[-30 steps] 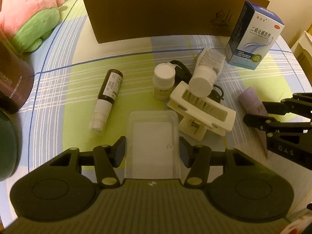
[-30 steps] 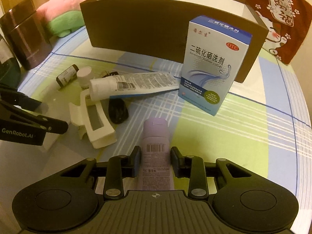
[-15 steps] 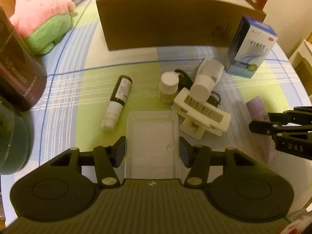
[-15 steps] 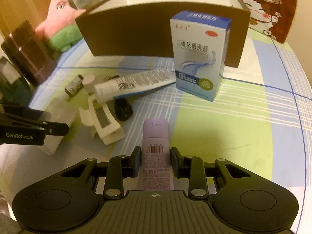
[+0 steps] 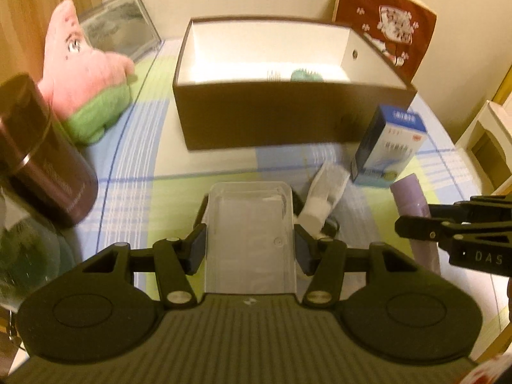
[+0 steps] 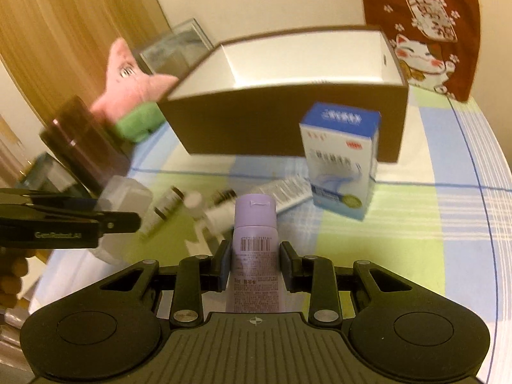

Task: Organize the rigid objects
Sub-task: 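Lift the lavender tube with the right tool and carry it over the box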

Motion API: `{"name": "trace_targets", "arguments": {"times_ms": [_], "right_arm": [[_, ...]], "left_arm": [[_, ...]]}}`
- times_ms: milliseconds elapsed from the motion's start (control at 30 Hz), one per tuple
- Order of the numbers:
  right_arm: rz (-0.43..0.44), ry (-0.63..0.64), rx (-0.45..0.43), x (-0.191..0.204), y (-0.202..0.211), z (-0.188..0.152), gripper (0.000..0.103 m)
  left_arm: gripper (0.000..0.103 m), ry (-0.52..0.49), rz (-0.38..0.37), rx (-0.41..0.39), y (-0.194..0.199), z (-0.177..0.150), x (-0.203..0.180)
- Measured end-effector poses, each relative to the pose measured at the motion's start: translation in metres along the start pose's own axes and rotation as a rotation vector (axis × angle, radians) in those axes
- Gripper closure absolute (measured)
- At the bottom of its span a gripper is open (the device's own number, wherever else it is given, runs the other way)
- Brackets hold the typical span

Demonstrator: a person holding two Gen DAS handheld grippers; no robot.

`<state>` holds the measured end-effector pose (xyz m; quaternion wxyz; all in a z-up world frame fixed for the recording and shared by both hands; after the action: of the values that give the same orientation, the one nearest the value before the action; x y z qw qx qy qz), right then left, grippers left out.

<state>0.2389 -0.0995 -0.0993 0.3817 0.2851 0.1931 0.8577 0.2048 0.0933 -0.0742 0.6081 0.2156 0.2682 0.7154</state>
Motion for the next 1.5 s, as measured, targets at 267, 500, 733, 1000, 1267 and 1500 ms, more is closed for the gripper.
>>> {"name": "trace_targets", "arguments": {"times_ms": [267,500,733,1000,1267,1500], "right_arm": [[0.060,-0.011,-0.073,0.013,0.004,0.043,0.071],[0.070,-0.017,-0.164,0.012,0.001,0.093,0.071],[0.031,0.002,-0.241,-0.005,-0.016,0.142,0.071],[-0.034,-0.004,-0.271,-0.030,-0.051,0.183,0.071],[-0.105,-0.033,-0.257,-0.058,-0.087,0.196,0.071],[-0.186,-0.056,-0.192,-0.089,-0.126,0.190,0.071]], "left_arm": [[0.049,-0.031,-0.008,-0.085,-0.003,0.042,-0.002],[0.049,-0.057,-0.013,-0.148,-0.019,0.082,-0.005],[0.049,-0.084,-0.002,-0.187,-0.047,0.122,-0.002],[0.049,-0.097,0.025,-0.174,-0.089,0.152,0.006],[0.049,-0.104,0.031,-0.142,-0.131,0.161,0.016],[0.049,-0.105,0.031,-0.066,-0.170,0.155,0.022]]}}
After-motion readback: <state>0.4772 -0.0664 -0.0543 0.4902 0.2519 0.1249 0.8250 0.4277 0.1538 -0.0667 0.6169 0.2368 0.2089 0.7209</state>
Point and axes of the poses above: each gripper's, at about its wrist camera, not at the fingertips, and y roughly against the way its jaws point, x to its left, z to its top, the point moved 3 cm from there along -y, roughly the way its jaws point, and after that the axes turned 15 degrees about -x, right-handed, at the moved point
